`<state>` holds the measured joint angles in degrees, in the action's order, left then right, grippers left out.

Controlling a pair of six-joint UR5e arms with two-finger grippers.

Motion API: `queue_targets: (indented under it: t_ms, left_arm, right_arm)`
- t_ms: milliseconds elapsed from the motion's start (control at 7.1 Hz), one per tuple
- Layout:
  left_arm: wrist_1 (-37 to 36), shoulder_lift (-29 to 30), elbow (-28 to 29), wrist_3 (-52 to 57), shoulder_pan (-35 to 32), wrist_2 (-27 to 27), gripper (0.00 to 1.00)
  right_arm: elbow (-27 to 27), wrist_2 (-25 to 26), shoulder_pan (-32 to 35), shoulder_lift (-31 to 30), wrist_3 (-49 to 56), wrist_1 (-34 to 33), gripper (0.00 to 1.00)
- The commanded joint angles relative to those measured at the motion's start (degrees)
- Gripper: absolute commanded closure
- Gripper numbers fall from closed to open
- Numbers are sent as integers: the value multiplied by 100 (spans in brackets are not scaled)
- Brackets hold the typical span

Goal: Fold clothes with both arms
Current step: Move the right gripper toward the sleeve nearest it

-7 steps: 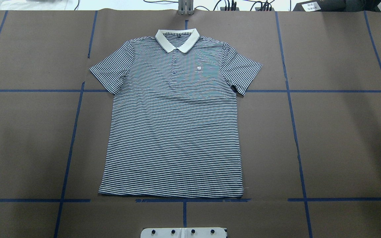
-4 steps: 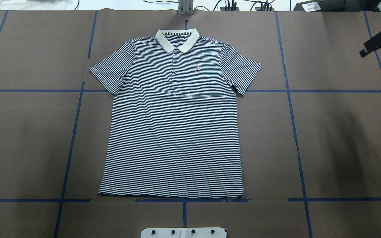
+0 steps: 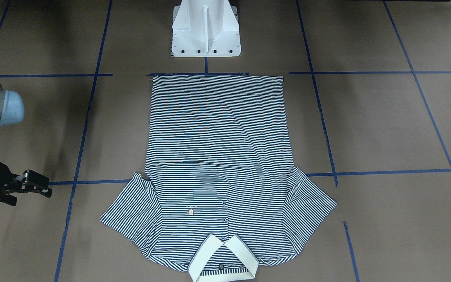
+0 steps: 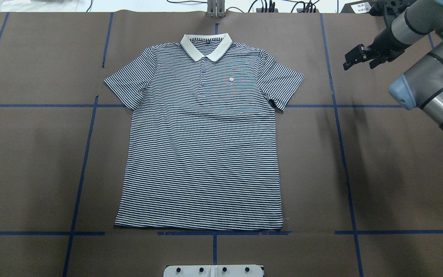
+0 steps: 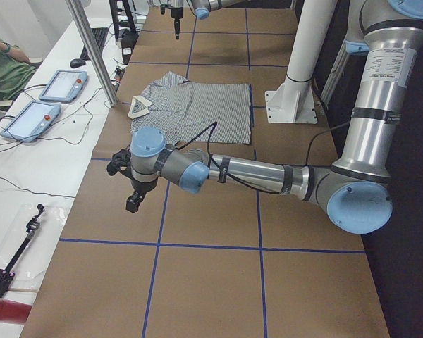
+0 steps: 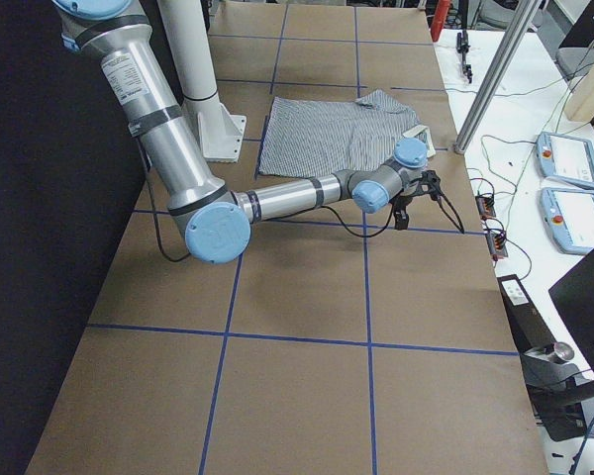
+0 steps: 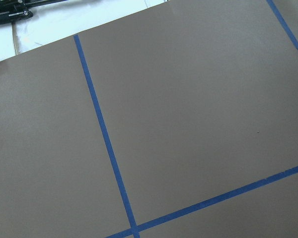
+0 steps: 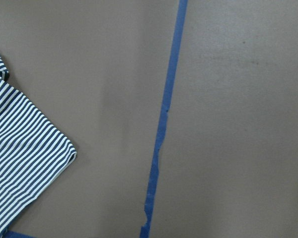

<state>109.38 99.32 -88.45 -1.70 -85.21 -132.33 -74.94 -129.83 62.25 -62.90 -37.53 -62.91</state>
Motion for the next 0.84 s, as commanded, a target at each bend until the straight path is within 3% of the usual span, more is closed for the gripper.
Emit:
queue_targets:
  t_ms: [0, 141, 704]
  left_arm:
    - [5, 17, 47, -6, 13, -3, 0]
    - [5, 18, 47, -6, 13, -3, 0]
    - [13, 18, 47, 3, 13, -21, 0]
  right_arm:
    - [68, 519, -449, 146, -508, 86, 0]
    - [76, 685, -572, 190, -509, 68, 0]
    - [935, 1126, -907, 1093, -536, 121, 0]
